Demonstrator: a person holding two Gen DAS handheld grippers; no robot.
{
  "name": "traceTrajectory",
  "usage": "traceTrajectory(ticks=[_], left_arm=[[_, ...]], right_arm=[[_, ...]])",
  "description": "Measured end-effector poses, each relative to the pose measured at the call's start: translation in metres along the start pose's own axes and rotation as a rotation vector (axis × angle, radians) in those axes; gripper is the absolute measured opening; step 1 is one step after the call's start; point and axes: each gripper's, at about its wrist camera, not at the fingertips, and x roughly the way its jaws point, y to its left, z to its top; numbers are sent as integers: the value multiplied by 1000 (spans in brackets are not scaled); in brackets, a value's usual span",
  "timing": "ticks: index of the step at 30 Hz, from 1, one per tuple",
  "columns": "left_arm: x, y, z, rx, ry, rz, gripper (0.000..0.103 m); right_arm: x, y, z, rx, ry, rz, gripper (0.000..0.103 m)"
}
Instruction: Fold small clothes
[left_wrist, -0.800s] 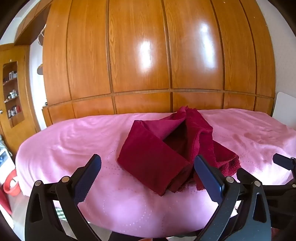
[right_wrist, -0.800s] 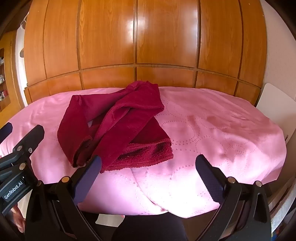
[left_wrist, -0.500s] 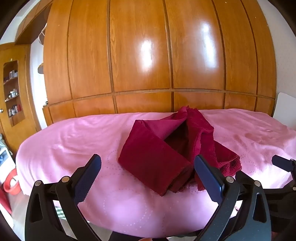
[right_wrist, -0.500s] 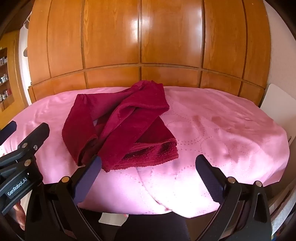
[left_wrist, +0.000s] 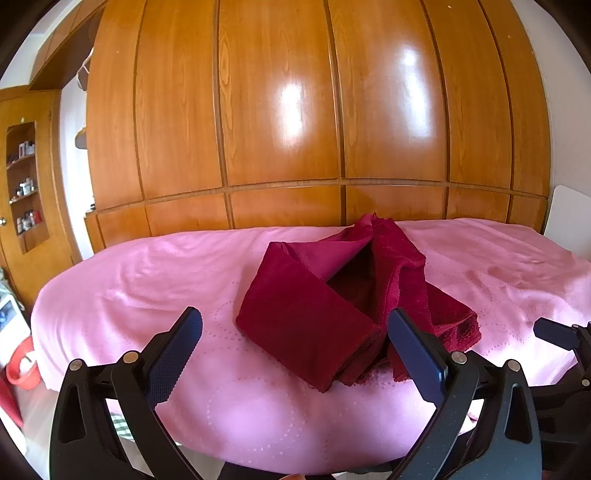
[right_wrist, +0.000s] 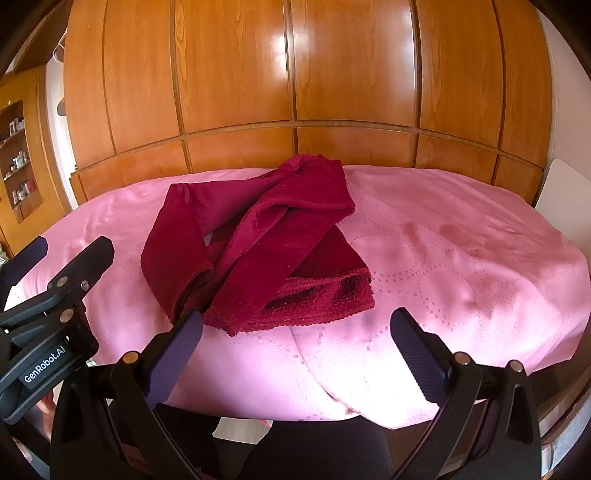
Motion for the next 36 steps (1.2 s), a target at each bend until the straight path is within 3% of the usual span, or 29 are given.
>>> traceTrajectory(ticks=[6, 14, 36], left_arm=[[0, -1, -1, 1, -1, 1, 100], [1, -3, -3, 7, 7, -1, 100], [5, -2, -5, 16, 24, -17, 100]], right_arm=[[2, -3, 0, 3, 2, -29, 101], [9, 2, -4, -37, 52, 12, 101], [7, 1, -5, -47, 26, -19, 101]])
